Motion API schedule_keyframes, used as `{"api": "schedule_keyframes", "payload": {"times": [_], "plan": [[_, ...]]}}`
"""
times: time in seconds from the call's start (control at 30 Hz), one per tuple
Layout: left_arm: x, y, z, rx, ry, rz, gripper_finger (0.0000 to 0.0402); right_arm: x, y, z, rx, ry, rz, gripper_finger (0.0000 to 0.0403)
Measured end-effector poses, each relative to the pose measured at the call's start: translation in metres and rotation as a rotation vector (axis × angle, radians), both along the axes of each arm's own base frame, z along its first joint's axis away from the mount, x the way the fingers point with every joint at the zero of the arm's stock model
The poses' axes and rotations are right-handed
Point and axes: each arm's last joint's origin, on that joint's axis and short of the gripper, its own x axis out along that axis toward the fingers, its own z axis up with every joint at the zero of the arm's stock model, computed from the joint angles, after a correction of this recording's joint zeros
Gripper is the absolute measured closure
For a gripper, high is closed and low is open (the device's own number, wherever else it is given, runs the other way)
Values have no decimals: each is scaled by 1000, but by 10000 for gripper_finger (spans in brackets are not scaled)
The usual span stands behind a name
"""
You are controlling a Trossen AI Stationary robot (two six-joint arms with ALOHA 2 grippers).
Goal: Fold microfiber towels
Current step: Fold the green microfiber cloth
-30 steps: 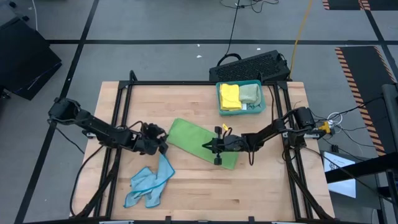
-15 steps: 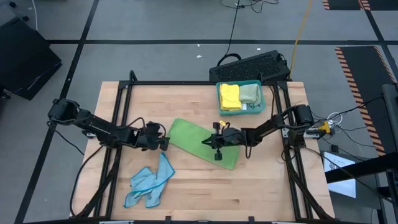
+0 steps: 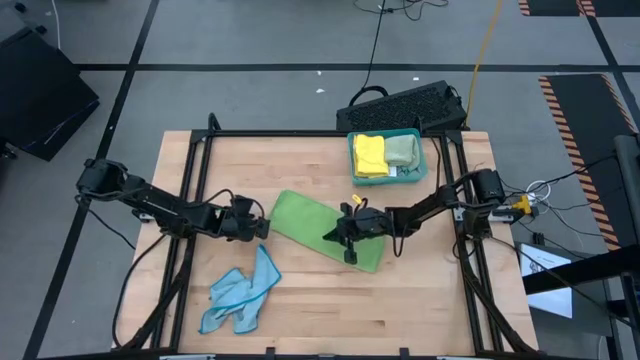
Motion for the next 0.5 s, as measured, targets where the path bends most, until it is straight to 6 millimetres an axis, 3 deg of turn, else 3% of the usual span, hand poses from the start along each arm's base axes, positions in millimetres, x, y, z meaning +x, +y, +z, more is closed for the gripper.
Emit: {"api": "schedule_keyframes", "payload": {"times": [0.23,0.5], "plan": [[0,0,0,-2,-11,28,105,-5,5,-8,100,110,-43,397],[-1,1,0,5,-20,59,68,6,0,17,130,126,-82,366]]}}
